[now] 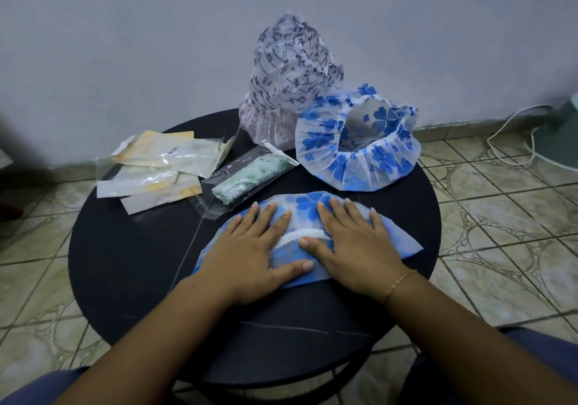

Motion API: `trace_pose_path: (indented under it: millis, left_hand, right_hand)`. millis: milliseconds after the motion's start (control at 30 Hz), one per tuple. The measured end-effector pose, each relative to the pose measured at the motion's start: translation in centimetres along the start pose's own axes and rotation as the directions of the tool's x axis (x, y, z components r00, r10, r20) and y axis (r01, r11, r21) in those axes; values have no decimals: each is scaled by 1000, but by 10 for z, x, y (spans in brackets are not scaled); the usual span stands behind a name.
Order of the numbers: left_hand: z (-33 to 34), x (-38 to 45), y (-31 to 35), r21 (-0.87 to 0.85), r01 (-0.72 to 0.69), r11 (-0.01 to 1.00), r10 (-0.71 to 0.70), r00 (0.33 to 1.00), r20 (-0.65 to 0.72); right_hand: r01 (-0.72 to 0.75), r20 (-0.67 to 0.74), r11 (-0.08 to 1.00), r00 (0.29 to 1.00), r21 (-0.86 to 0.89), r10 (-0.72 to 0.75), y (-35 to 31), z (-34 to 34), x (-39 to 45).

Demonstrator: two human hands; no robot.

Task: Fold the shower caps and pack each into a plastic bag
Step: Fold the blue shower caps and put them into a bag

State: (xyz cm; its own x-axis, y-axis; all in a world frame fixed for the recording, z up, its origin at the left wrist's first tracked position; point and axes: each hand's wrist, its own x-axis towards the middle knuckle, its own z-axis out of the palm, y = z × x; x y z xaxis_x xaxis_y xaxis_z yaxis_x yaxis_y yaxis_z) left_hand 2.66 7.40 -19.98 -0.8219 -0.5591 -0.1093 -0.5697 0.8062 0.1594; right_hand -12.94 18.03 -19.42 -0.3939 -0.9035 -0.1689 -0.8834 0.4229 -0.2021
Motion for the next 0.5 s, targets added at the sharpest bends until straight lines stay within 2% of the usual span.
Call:
trace_pose_path:
  millis: [233,367,433,500]
  left_hand:
    - [-6,-19,-20,-14,50,999,-49,998,46]
    - [-6,-33,-36,-65,48,997,-45,998,44]
    - [-4,-38,-41,-100,35,994,-33,999,20]
    - [-3,-45,-47,-149,49,988,-55,998,-34]
  right_hand:
    - [-34,38,999,999,27,33,12,-6,3]
    - [11,30,1000,999,17,-11,13,-7,2]
    - [50,-20,999,999,9,-50,12,-7,3]
    - [77,-177,995,980,-61,-86,9,-3,4]
